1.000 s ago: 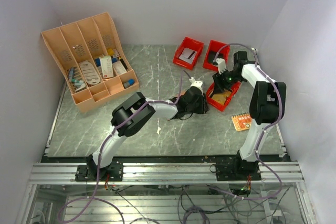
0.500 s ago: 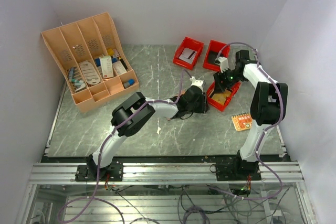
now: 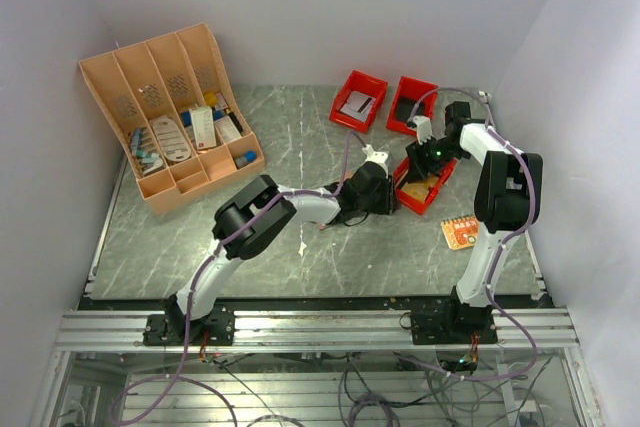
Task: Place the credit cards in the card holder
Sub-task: Pick up the credit card from the storage box.
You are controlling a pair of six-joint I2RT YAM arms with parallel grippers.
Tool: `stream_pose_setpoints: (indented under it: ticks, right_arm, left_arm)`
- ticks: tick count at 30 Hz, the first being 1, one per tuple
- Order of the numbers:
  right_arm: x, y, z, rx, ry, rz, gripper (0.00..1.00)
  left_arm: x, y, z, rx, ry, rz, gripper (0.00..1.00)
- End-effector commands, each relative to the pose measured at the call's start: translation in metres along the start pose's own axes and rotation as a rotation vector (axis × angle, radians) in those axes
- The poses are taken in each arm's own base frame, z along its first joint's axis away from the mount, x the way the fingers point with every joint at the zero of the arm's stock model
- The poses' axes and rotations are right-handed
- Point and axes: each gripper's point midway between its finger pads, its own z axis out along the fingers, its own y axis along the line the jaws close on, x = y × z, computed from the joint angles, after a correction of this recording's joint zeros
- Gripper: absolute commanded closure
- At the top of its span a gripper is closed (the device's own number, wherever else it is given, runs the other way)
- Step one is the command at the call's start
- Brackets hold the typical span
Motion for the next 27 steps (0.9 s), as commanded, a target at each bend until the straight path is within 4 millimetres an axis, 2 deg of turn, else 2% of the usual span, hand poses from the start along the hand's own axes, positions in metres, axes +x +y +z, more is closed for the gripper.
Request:
stream_pose_setpoints:
  ticks: [1,6,14,19,24,27]
  right_arm:
    - [-0.001,0.020,-0.012,-0.056,-0.024,-0.002,0.49]
    - [-0.008,0.039,-0.023,-0.115,-0.058,0.017,0.53]
    - [-0.018,0.055,-0.034,-0.170,-0.094,0.056,0.59]
    - [-0.014,0.061,-0.035,-0.188,-0.082,0.078,0.61]
    - [-0.006,0.068,-0.029,-0.243,-0.059,0.098,0.70]
    - [-0.002,0.071,-0.029,-0.260,-0.048,0.100,0.71]
  left_arm:
    - [-0.009,-0.005,0.007,0.026,-0.008,0.009,0.59]
    - [-0.014,-0.007,0.008,0.027,-0.013,0.012,0.59]
    - [-0.020,-0.006,0.006,0.024,-0.024,0.012,0.60]
    - [-0.022,-0.006,0.005,0.025,-0.027,0.011,0.60]
    - [-0.024,-0.005,0.004,0.025,-0.029,0.010,0.60]
    - [-0.024,-0.005,0.004,0.023,-0.030,0.010,0.60]
